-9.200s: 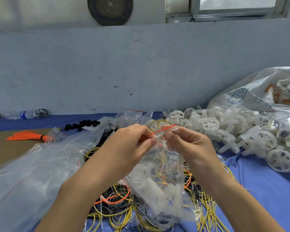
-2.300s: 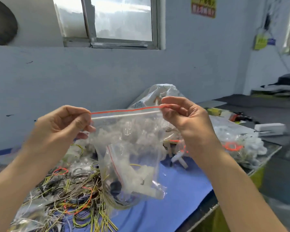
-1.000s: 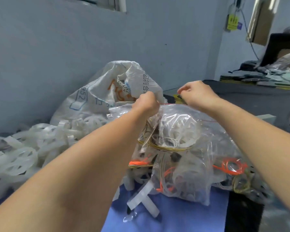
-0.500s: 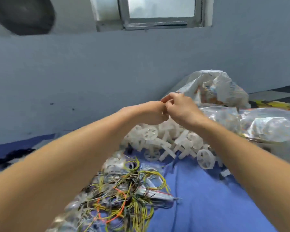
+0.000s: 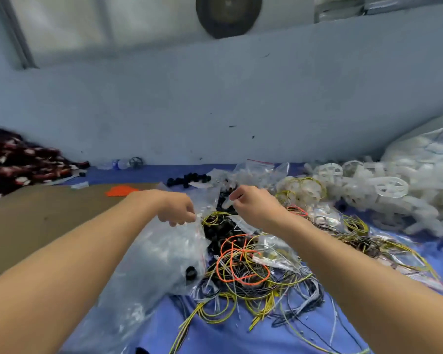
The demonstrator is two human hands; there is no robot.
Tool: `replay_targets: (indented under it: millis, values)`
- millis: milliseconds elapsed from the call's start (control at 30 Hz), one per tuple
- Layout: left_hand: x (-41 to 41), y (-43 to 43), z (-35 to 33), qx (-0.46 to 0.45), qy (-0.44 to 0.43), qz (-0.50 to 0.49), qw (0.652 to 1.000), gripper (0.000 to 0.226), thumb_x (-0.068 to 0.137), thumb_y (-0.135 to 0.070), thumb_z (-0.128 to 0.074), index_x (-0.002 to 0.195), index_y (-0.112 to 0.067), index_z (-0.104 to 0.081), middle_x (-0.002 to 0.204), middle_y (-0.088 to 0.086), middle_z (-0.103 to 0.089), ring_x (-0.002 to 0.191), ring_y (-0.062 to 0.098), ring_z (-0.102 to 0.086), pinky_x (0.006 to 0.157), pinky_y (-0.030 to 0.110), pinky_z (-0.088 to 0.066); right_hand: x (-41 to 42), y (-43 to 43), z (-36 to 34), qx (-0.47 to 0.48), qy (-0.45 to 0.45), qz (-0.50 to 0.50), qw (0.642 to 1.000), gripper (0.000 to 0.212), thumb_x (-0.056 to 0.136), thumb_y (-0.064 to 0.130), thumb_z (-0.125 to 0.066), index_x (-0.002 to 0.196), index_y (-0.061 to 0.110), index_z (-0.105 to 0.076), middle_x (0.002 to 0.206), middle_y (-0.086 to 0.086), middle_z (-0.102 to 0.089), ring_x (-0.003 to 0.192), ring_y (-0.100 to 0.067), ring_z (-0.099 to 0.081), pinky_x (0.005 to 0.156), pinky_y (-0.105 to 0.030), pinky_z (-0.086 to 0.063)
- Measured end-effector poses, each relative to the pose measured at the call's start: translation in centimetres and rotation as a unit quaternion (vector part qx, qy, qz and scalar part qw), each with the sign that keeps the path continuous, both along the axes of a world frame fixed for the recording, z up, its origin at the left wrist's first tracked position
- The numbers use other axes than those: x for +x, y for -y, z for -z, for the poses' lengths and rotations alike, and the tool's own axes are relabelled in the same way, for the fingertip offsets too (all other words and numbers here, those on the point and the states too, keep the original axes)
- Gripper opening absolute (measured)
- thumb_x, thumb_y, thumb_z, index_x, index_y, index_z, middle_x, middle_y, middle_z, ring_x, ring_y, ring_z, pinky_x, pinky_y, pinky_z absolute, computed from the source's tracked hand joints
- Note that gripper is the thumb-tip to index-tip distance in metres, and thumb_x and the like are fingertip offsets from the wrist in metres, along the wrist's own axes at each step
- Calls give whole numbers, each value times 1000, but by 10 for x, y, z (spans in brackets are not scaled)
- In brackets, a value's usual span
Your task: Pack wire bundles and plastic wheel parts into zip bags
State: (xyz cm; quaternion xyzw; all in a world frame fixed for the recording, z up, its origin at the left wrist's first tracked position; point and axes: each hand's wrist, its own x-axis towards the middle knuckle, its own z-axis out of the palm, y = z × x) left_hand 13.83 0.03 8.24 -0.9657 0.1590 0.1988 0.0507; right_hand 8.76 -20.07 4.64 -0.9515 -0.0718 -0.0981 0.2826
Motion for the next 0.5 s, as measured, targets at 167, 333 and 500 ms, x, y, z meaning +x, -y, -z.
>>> replay_targets:
  millis: [167,333,500]
  values:
    - [-15,-53,34,-16,-6,-49,999,38,99,-38,-46,130,-19,-58,126,1,-61,109,20,-62,91,33,-51,7,-61,37,-46,-101,-64,992,20,93,15,-43,82,2,-55,73,-12,-55,76,-31,-52,54,-29,-39]
    - [-17,-76,70,-40,62,-111,991,50,98,-39,-48,141,-16,-41,144,8,-44,125,27,-49,102,34,-41,16,-81,72,-2,-173,-25,985,17,96,19,-45,93,3,-50,96,-17,-56,82,-28,-51,62,-31,-36]
    - [-19,-99,93,-33,82,-160,983,56,94,-36,-51,143,-12,-37,146,15,-39,127,32,-47,101,38,-42,14,-88,87,15,-125,-3,992,36,98,21,-40,129,8,-54,132,-19,-48,113,-35,-54,91,-37,-45]
